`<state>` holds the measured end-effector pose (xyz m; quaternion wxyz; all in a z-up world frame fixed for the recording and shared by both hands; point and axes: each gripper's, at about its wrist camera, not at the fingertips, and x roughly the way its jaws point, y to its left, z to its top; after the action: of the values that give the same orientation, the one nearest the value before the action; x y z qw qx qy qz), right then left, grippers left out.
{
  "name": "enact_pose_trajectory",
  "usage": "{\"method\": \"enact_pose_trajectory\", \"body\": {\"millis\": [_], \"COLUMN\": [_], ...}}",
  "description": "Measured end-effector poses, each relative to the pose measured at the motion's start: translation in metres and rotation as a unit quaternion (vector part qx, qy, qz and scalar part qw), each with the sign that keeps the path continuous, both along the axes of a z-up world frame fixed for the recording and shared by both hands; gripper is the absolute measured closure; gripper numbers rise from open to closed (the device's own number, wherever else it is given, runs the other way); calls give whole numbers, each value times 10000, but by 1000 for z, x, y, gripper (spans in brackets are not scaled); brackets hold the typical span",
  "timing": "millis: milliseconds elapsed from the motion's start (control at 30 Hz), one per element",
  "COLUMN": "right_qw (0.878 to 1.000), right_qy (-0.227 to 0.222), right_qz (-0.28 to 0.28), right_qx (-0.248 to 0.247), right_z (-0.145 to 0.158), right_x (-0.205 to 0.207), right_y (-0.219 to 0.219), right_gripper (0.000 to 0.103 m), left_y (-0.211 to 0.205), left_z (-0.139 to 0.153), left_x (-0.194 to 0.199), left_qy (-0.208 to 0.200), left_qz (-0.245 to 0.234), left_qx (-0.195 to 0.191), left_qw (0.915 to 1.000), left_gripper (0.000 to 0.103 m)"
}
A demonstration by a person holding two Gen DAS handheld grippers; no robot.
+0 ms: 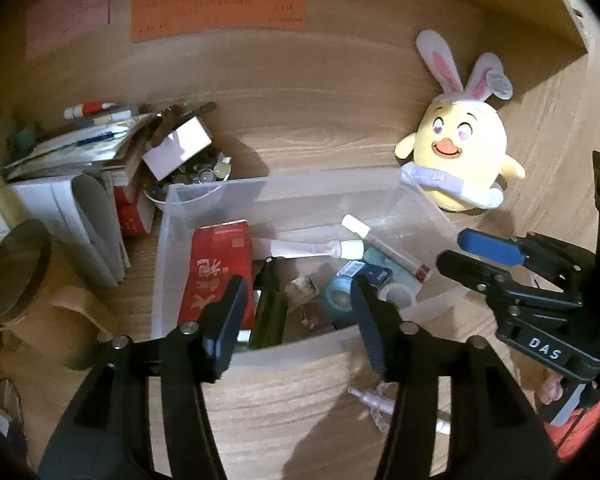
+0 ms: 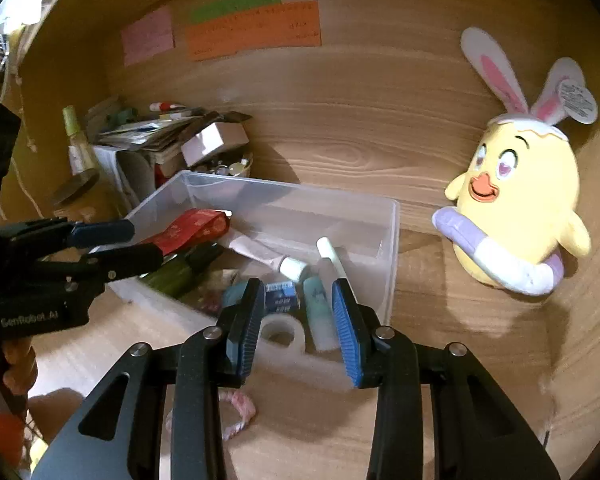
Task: Organize objects
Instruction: 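Grasp the braided bracelet with the right gripper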
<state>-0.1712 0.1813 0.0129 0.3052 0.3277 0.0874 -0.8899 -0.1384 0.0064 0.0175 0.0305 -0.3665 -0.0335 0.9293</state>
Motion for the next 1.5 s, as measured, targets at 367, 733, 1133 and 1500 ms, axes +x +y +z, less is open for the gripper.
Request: {"method": "enact_pose_trajectory", "body": {"millis": [367,733,1133,1500], "right_qw": [9990,9935,9922,9981], "right_qy": [-350,-930,-800,-89], "right_qz": [280,478,713,601], "right_qx": [10,448,631,74], "right_z": [-24,-73,-75,-16], "right_x": [43,37,33,43], "right_y": [20,-4,-25,-25], "right_gripper": [71,71,91,92], "left_y": [9,13,22,17], "left_z": [-13,-63,-71,-69], "left_x": [38,45,52,62], "left_qy": [-112,-823,-998,-1046], "left_qz": [-163,-263,-456,-401], "left_qx": [-118,-107,151,283], "left_qw": [9997,9962,9939,9933], "left_gripper": [32,32,32,32]}}
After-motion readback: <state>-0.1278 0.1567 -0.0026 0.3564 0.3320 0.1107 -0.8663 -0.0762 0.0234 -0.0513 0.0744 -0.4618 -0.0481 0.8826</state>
